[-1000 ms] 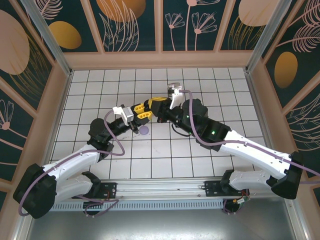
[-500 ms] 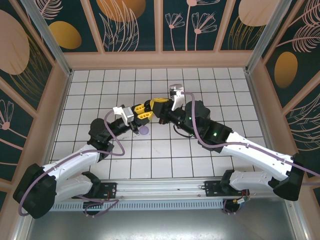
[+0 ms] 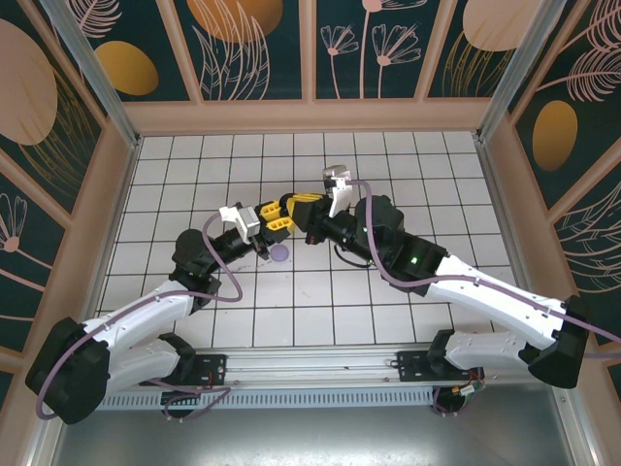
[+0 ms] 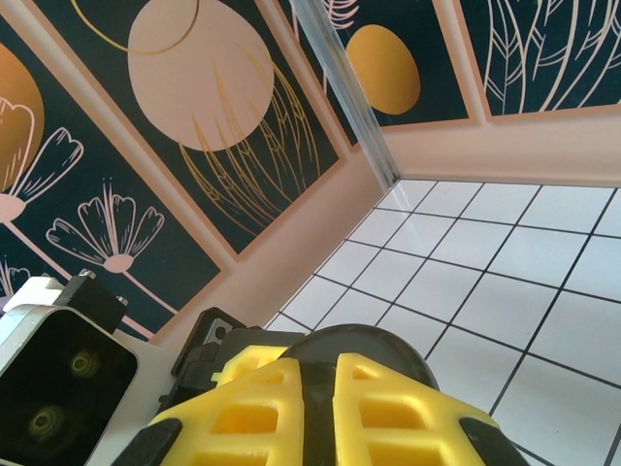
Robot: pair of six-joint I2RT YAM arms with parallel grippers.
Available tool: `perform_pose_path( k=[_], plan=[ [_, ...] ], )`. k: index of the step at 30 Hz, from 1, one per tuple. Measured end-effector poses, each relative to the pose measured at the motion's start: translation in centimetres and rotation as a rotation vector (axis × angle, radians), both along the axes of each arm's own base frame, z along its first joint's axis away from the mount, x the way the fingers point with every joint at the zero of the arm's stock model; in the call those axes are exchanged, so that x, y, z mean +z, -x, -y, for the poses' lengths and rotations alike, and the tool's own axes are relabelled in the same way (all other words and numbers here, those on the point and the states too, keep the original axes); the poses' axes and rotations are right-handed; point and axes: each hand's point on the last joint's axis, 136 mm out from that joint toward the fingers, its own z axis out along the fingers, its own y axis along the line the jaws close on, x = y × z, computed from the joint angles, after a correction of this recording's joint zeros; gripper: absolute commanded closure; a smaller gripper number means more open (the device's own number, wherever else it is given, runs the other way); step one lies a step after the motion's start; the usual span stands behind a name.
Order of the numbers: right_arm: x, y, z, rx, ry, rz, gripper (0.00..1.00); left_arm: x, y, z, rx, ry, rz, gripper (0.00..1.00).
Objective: Insert the wireless bluetooth earbuds into the charging case
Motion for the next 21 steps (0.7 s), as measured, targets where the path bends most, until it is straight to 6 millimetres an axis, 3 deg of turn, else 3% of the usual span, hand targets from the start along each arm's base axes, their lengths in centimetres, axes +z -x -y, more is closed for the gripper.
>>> perform_pose_path(
  k=[9, 21],
  plan=[
    [0.2, 0.0, 0.2, -0.006, -0.005, 0.002, 0.9, 0.0, 0.0, 0.0, 0.001, 0.001, 0.0, 1.0],
    [2.2, 0.6, 1.3, -0.004, -0.052, 0.025, 0.9, 0.5, 0.2, -0.1, -0.003, 0.014, 0.022, 1.0]
  ],
)
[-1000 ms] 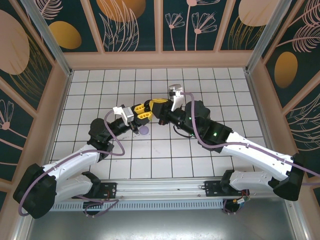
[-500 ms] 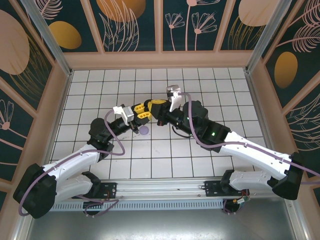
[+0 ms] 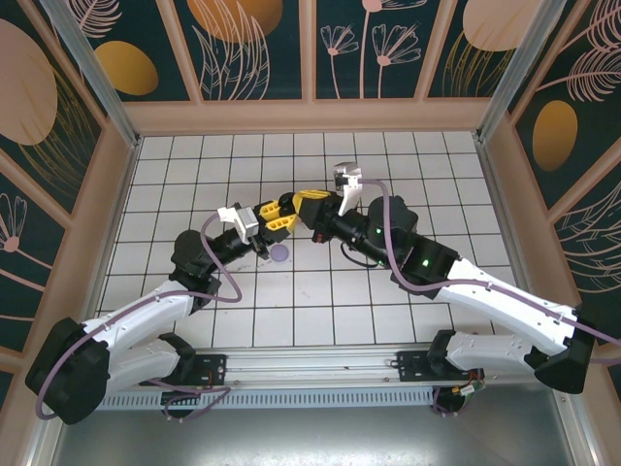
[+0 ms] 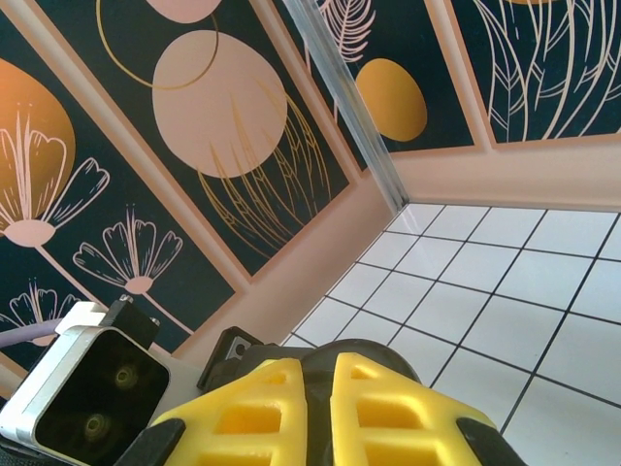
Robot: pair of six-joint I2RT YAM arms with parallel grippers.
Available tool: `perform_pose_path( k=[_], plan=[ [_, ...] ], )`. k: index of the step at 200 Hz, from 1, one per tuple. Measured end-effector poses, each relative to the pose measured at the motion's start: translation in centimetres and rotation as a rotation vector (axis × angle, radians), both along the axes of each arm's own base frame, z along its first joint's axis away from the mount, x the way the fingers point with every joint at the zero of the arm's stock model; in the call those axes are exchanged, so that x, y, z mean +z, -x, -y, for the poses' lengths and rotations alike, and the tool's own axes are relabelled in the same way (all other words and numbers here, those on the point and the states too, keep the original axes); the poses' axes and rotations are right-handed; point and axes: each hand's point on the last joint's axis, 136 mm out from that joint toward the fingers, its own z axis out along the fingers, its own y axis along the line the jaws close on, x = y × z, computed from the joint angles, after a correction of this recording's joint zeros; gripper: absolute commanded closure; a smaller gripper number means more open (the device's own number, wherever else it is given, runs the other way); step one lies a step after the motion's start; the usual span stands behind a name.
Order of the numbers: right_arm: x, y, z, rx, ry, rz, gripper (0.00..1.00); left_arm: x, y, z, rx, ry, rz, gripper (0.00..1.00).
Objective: Insert the wireless bluetooth earbuds into the charging case
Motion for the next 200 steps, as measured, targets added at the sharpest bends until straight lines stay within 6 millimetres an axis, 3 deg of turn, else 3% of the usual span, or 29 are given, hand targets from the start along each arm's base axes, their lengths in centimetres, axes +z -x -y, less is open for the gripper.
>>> perform_pose_path(
  k=[58, 200],
  plan=[
    [-1.3, -0.6, -0.8, -0.002, 0.029, -0.016, 0.9, 0.0, 0.0, 0.0, -0.002, 0.0, 0.002, 1.0],
    [-0.4, -1.8, -0.7, -0.024, 0.006, -0.007, 0.91, 0.1, 0.3, 0.1, -0.015, 0.002, 0.005, 1.0]
  ],
)
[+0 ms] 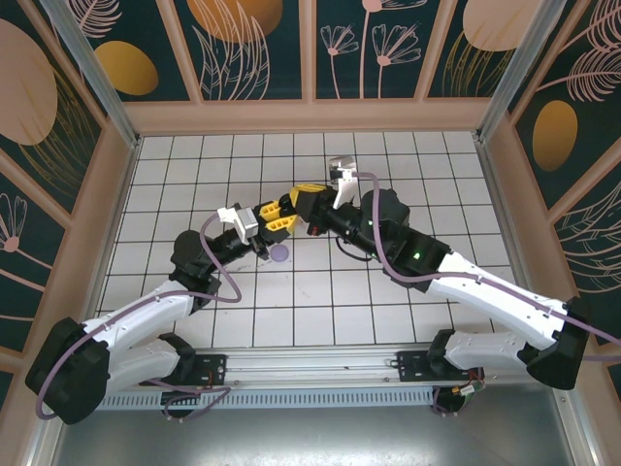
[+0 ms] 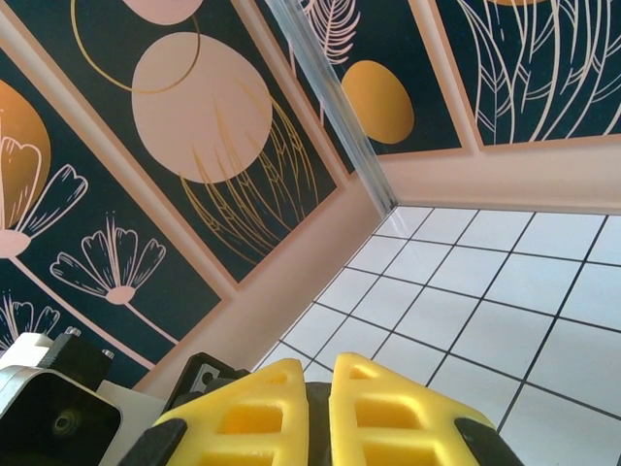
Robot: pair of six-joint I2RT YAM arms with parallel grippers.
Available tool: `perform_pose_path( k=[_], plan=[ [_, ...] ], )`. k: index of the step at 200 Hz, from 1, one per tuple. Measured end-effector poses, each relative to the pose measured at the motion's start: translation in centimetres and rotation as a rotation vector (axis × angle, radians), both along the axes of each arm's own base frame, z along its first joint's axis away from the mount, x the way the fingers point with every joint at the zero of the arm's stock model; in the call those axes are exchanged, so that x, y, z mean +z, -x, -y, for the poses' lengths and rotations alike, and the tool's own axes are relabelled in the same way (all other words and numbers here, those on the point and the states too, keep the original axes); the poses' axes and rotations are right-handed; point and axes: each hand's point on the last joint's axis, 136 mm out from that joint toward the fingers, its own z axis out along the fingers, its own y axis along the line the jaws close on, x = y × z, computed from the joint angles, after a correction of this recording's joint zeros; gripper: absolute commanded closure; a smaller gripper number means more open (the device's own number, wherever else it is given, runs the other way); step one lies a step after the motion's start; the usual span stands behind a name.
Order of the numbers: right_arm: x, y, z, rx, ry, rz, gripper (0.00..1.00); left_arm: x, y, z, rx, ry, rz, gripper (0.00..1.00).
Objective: Insert the wireless bluetooth earbuds into the charging case
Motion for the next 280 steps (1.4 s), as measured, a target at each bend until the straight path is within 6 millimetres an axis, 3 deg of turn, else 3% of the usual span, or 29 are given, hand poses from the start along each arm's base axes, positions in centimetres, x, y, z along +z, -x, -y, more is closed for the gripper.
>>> perform_pose_path(
  k=[87, 211, 280],
  plan=[
    [-0.09, 0.24, -0.44, 0.025, -0.026, -0.017, 0.92, -0.02, 0.08, 0.05, -0.007, 0.0, -0.005, 1.0],
    [-0.5, 0.83, 0.52, 0.024, -0.049, -0.027, 0.93, 0.09, -0.04, 0.14, -0.008, 0.001, -0.005, 1.0],
    [-0.89, 0.54, -0.15, 0.019, -0.036, -0.029, 0.94, -0.24, -0.42, 0.2, -0.001, 0.0, -0.028, 1.0]
  ],
)
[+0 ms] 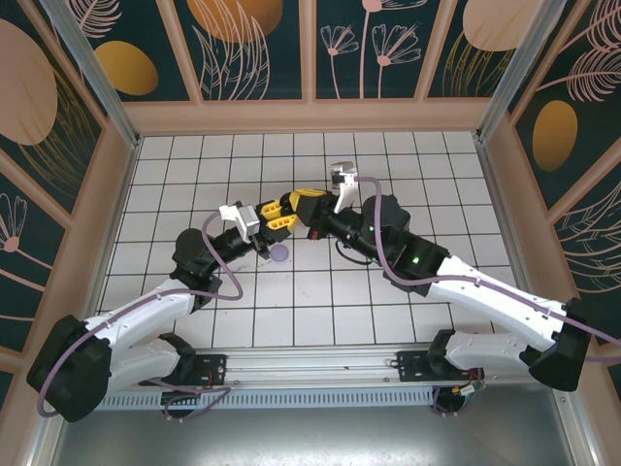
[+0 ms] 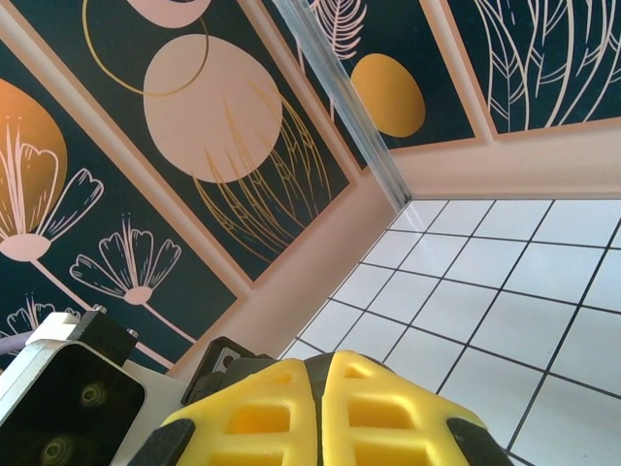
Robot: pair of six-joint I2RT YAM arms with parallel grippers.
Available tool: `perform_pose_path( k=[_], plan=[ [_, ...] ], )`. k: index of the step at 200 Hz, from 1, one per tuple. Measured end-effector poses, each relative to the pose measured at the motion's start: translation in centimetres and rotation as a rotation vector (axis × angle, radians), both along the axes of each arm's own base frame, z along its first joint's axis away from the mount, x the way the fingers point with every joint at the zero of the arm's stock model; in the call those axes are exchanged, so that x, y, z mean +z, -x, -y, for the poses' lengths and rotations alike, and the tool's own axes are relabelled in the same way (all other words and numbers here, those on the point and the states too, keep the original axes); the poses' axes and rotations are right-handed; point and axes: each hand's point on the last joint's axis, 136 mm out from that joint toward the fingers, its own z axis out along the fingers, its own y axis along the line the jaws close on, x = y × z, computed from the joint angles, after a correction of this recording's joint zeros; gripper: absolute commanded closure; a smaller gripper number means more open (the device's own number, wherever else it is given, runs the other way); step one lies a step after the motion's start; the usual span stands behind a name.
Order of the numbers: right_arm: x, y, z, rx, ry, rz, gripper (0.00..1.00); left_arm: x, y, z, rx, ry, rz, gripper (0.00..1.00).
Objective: Insert the wireless bluetooth earbuds into the charging case
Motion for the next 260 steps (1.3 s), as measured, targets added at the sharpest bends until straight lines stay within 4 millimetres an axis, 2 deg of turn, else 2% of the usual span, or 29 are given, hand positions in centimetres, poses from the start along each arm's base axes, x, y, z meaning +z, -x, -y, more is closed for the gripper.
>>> perform_pose_path(
  k=[95, 193, 223, 260],
  plan=[
    [-0.4, 0.2, -0.4, -0.034, 0.048, 0.035, 0.95, -0.2, -0.2, 0.0, 0.01, -0.003, -0.011, 1.0],
    [-1.8, 0.5, 0.4, -0.058, 0.066, 0.024, 0.93, -0.4, -0.1, 0.2, -0.001, -0.01, -0.023, 1.0],
    [-2.0, 0.5, 0.4, -0.061, 0.064, 0.02, 0.82, -0.4, 0.0, 0.3, -0.005, -0.011, -0.028, 1.0],
    [-2.0, 0.6, 0.4, -0.062, 0.073, 0.021, 0.55, -0.4, -0.2, 0.2, -0.001, -0.008, -0.033, 1.0]
  ],
)
